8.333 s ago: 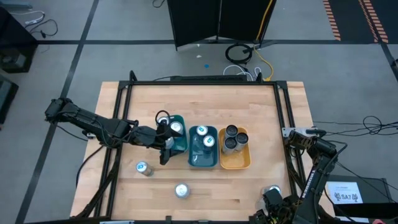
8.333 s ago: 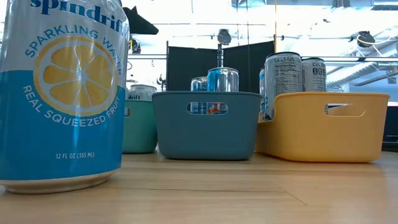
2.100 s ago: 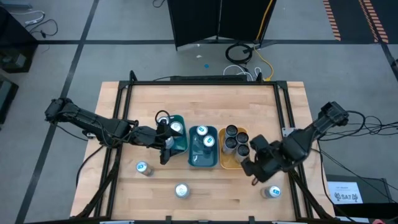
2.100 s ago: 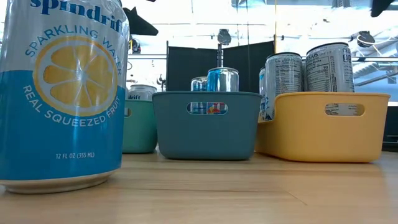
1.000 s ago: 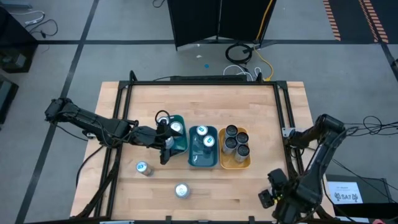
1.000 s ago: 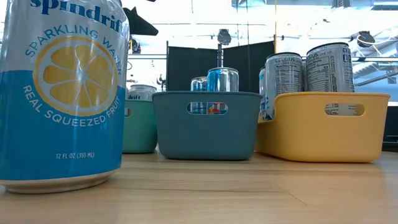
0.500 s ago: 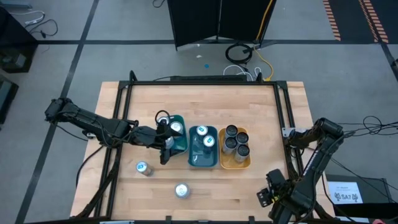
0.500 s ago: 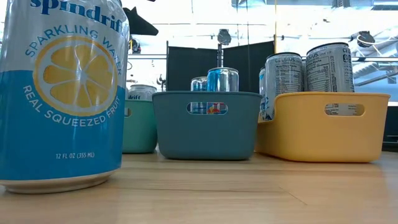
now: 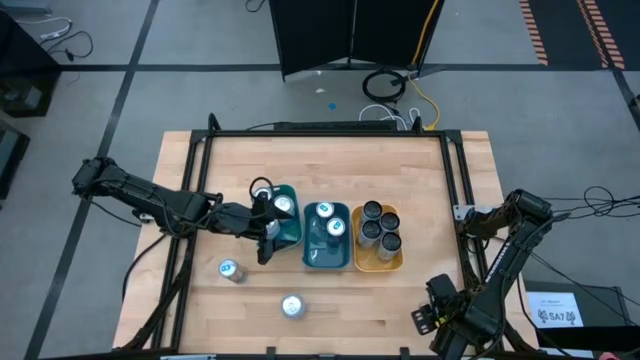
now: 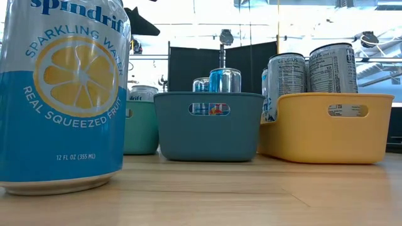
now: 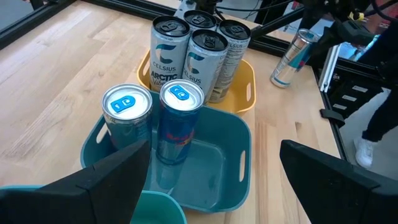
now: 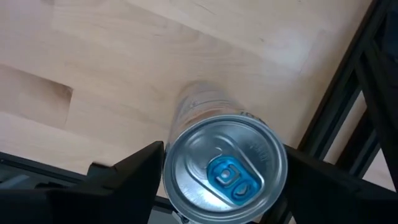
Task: Sort soda cans
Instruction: Put the blue soda can into the blue bin
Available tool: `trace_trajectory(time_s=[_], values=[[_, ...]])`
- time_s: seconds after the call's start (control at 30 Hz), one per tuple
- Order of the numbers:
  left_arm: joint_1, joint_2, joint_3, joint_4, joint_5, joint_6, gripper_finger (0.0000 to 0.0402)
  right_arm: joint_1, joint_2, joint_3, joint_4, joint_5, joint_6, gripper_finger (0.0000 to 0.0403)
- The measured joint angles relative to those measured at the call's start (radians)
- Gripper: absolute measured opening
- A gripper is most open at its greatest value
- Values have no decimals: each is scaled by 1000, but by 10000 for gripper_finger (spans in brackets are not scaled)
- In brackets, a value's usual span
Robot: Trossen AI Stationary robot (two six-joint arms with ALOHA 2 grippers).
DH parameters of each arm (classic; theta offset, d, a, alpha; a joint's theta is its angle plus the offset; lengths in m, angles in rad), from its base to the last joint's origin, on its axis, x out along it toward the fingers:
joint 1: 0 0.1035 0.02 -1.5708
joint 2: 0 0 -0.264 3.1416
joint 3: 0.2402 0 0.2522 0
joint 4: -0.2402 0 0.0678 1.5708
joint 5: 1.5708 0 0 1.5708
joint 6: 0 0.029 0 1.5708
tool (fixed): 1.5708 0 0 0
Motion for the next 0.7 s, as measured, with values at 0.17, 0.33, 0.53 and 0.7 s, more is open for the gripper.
trace_trajectory(time_s=[0.17,0.33,0.53,0.7], values=[[0,0,0,0,0,0,368,0,0,0,0,1,0,234],[0,0,0,0,0,-1,368,0,-1,4,-1,1,0,224],[0,0,0,2,0,0,368,-33,0,82,25,128,-55,228],[0,0,0,2,0,0,368,-61,0,214,-18,372,-162,230]])
